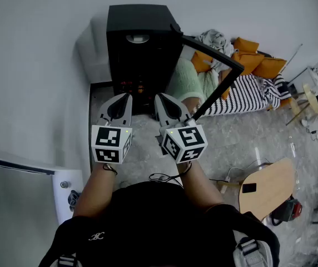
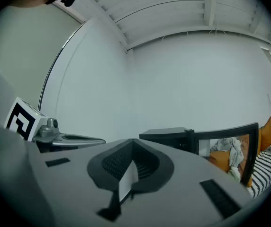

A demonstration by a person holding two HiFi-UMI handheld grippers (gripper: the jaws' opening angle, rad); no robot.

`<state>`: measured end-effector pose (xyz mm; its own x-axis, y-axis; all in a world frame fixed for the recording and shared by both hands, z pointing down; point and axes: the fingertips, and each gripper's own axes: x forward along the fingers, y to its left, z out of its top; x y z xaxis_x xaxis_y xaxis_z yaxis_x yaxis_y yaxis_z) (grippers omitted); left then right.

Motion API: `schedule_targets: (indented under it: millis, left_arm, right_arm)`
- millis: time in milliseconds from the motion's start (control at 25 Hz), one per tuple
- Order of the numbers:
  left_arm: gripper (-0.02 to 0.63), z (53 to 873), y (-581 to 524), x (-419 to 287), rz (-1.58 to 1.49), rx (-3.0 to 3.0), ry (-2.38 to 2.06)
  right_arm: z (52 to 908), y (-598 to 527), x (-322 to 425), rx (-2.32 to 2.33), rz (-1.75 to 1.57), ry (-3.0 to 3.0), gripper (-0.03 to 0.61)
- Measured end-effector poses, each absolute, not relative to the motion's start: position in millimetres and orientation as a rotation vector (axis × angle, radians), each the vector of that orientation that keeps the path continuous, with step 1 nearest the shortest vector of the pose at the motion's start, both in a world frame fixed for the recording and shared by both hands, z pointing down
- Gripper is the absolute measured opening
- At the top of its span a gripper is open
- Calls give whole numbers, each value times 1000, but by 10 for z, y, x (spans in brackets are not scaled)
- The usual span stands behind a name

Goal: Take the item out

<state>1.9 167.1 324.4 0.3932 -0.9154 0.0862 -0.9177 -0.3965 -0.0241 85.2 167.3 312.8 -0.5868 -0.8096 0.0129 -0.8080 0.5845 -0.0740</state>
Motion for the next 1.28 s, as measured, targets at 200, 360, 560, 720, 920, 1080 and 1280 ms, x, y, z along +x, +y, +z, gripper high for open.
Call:
schedule_targets:
  millis: [200,360,560,720,920,1080,1280]
  left_arm:
    - [8,3228,1562,181,140,2603,-1723]
    - [8,3225,1493,283,117,2585,-1728]
    - [8,3229,1418,362,118,2570,-1752]
    - [8,3218,1383,310,99,2538,-1769]
    - [8,3251,1359,181,100,2530,-1767]
    - [8,3278,1416,38,108,2546,-1749]
    - [8,3307,1474,-191,144,2578,-1702]
  right_arm:
    - [3091,1566,975,-1396,-98,2785,8]
    - [3087,1483,1064,-1377,-93,2784,8]
    - [3101,1381,1070,-1306,-123,2802,8]
    - [3094,1318,1042,-1302,-127,2809,8]
    - [3157,1272,963,-1337,-146,2793,8]
    - [3231,1331,803,-1377,-148,2792,8]
    - [3256,1462,587,-1422,-159,2754,8]
